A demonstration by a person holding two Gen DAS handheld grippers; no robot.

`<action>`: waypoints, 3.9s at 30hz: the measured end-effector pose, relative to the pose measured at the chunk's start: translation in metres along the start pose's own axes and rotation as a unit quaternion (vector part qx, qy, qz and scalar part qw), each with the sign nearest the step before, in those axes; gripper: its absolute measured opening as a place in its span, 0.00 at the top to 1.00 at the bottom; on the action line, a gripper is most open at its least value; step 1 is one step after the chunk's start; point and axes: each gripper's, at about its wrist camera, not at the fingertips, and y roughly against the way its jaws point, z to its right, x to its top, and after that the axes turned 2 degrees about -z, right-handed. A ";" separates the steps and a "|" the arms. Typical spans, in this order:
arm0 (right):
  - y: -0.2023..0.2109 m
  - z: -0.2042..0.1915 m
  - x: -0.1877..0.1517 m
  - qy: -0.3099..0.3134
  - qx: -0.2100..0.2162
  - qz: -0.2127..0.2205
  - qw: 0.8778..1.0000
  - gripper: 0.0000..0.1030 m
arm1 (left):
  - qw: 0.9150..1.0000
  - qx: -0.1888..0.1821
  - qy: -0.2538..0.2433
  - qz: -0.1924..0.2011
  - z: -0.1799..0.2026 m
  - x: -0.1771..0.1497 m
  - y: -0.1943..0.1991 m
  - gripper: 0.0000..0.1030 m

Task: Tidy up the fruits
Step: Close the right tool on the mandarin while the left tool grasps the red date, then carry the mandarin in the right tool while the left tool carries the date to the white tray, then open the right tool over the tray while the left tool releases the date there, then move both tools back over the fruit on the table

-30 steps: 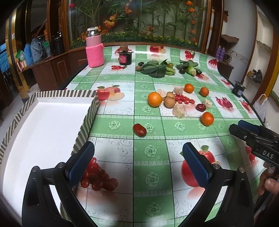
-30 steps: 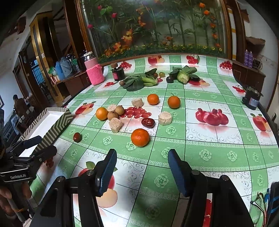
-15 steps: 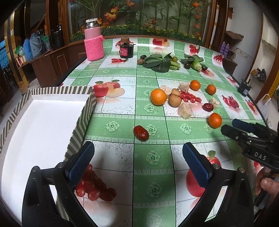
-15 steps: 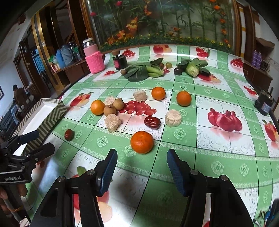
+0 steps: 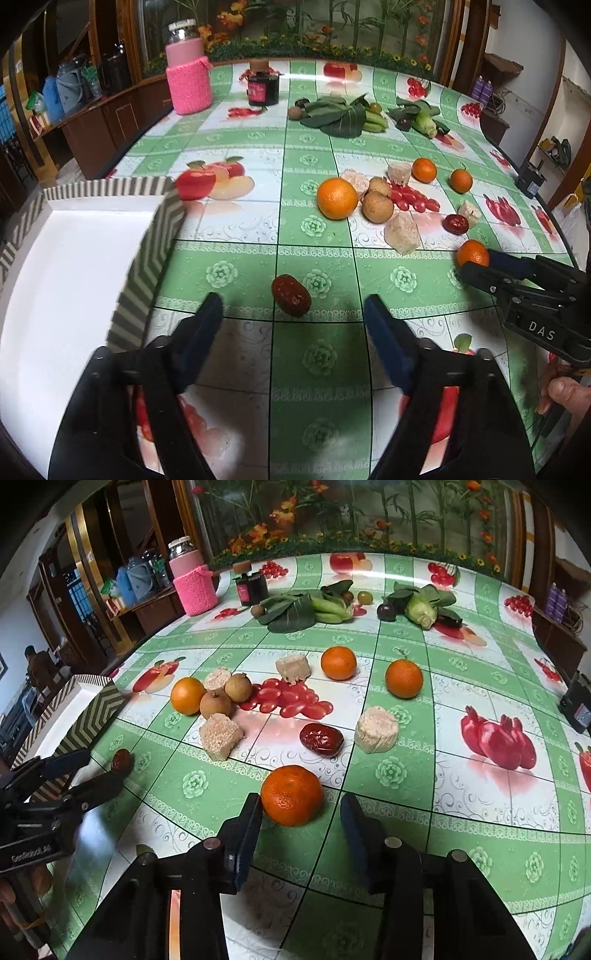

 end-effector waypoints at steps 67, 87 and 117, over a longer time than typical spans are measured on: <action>-0.067 -0.260 0.084 0.200 0.184 -0.040 0.962 0.69 | 0.991 0.075 0.108 -0.022 -0.175 -0.023 0.056 0.77; -0.037 -0.236 0.078 0.164 0.207 -0.017 0.965 0.64 | 0.989 0.064 0.127 -0.032 -0.178 -0.030 0.055 0.74; 0.052 0.013 -0.017 -0.012 0.015 0.037 0.999 0.64 | 0.998 -0.049 0.000 0.048 0.013 0.005 0.051 0.37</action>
